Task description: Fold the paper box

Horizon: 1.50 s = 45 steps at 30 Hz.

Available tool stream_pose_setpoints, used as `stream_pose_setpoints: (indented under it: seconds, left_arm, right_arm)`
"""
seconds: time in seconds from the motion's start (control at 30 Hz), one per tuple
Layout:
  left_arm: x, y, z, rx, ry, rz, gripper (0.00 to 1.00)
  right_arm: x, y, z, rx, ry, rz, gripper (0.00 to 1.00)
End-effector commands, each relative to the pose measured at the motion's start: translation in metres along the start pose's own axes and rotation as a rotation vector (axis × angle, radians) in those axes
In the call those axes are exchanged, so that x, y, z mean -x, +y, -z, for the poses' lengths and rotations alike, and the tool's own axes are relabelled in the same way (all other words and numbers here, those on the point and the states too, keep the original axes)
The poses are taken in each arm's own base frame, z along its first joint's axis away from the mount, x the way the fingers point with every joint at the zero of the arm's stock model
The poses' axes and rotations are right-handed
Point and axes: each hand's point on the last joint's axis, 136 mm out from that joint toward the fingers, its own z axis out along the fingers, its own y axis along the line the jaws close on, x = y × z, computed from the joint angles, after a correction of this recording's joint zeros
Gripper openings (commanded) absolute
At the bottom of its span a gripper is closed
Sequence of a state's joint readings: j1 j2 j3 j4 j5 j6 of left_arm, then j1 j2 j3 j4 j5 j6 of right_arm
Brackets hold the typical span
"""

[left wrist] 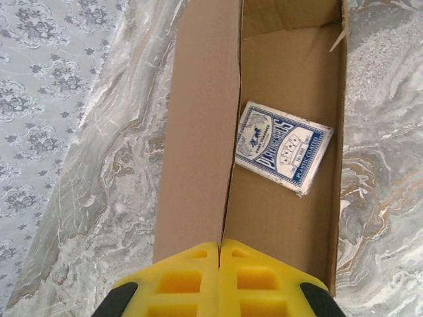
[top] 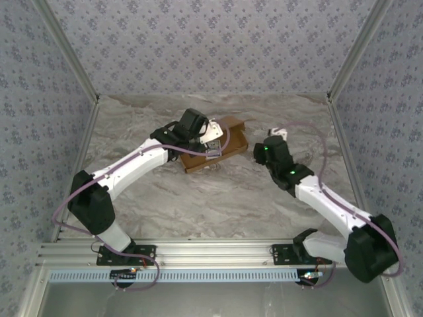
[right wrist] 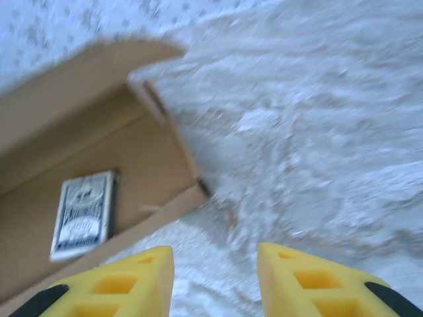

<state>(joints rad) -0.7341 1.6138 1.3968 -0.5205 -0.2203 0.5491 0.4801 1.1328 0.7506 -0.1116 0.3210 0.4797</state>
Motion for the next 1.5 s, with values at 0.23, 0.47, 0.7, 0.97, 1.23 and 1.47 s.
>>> stream_pose_setpoints:
  seconds: [0.23,0.47,0.7,0.97,1.23,1.47]
  left_arm:
    - [-0.02,-0.046,-0.033,-0.078,0.059,0.011,0.0]
    - [-0.025,-0.08,-0.054,-0.156,0.07,0.033,0.08]
    - [-0.015,-0.083,-0.044,-0.192,0.016,0.064,0.29]
    - [0.005,-0.056,0.007,-0.245,-0.209,0.271,0.42]
    - [-0.043,0.039,-0.015,-0.101,-0.151,0.729,0.54]
    - [-0.088,0.078,-0.064,-0.064,0.025,0.914,0.64]
  right_arm:
    - [0.032,-0.025,0.003,-0.008,0.046,0.018,0.42]
    - [0.039,-0.001,-0.02,0.085,0.126,0.029,0.45]
    - [0.035,0.03,-0.05,0.182,0.209,0.05,0.47]
    - [0.023,0.091,-0.085,0.355,0.315,0.088,0.47]
    - [-0.023,0.149,-0.115,0.421,0.431,0.16,0.45]
    - [-0.06,0.151,-0.137,0.398,0.508,0.183,0.44]
